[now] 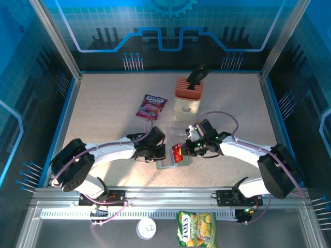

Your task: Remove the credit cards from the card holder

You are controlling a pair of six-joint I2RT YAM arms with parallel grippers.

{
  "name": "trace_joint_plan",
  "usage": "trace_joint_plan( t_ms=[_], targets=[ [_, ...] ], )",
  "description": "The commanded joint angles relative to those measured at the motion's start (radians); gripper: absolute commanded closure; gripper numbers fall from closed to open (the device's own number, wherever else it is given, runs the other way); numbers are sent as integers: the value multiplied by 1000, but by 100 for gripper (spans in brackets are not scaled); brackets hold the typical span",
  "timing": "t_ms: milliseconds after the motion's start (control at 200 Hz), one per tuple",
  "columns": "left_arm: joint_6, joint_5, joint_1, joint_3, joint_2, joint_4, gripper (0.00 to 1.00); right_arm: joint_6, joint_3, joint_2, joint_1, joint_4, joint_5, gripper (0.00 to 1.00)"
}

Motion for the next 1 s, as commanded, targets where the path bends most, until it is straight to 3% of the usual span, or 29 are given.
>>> trace_joint_plan(
  t_ms=[0,170,465,635,996],
  targets=[
    [24,-23,4,32,-9,-36,100,-71,45,-30,-10,-89,22,99],
    [11,-38,5,30,-50,-37,99,-214,138,-21,-11,-230,77,98],
    [-13,-85,7,-28,-155,-28,91,-641,390,79,-10,-537,256,100],
    [-53,-42,31,-66,-199,39,88,-860,514,169,-12,-654,322,100],
    [-44,-72,53,-102,-273,1,87,-1270,773,331,-27,-850,233,100]
  ],
)
